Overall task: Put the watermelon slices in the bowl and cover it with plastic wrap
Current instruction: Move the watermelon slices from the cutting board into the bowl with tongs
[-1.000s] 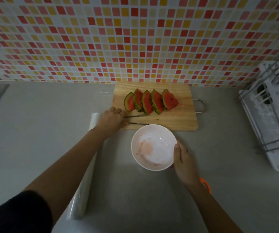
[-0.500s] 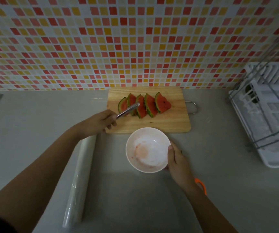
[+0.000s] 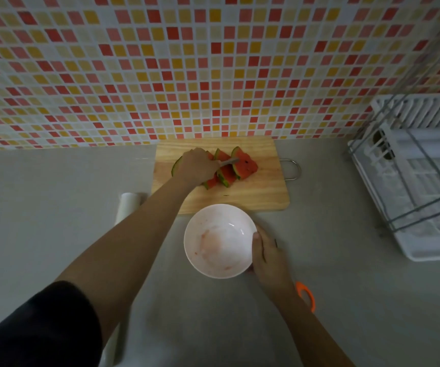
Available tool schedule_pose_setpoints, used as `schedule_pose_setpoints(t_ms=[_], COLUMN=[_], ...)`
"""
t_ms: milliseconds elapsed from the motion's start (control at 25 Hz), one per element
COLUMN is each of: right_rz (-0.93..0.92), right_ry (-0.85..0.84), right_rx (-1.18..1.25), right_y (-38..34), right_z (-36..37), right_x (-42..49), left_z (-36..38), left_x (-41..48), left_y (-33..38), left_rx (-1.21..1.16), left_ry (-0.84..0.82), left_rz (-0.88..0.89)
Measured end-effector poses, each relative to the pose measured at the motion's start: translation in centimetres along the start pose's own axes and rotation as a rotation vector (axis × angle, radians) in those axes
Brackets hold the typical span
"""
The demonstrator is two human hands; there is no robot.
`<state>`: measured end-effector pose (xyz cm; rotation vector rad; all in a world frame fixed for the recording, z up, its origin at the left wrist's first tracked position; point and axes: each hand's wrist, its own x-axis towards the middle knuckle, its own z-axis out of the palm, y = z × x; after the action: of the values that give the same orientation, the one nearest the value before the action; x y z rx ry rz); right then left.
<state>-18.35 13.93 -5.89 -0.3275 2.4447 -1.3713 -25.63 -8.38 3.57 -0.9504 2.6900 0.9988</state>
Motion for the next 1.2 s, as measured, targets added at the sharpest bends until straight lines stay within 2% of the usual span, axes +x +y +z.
schedule_pose_setpoints(t_ms=[160,400,480,560,680,800,920,1200], right_rz=[-0.006,-0.016,-0.014,-0.001,0.026,0.050,0.062,0.067], right_ry=[0.005,-0.005,-0.024,-0.022,0.002,0.001,-0.019,-0.051], right_rx=[-0.003,0.019,0.039,0.052,0.080,0.086,0.090,0.083], right_y=[0.2,-0.2,-0.3,-0.3,-0.3,-0.4,-0.4,-0.3], right_z=[0.1,0.0,-0.1,0.0,0.3,0.4,0.4,0.4], right_x=[0.0,-0.1,-0.3,-0.1,0.1,0.2,0.4,0.5], left_z=[0.8,0.3,-0.5,-1.4,-2.8,-2.9,-1.2,1.0], left_x=[0.4,-1.1,-2.9,-5.5,-10.7,-14.1,-14.4,-14.3], left_y=[-0.6,-1.6,-2.8,-5.2,-10.1,-12.6,-12.0,-9.2], left_rx=[-0.118,-0.199,-0.301,-0.436,-0.456,-0.301,-0.064,0.396], left_ry=[0.080,0.173,0.203,0.193,0.121,0.041,-0.006,0.028], left_rz=[-0.080,-0.015,0.011,0.018,0.048,0.080,0.140,0.262])
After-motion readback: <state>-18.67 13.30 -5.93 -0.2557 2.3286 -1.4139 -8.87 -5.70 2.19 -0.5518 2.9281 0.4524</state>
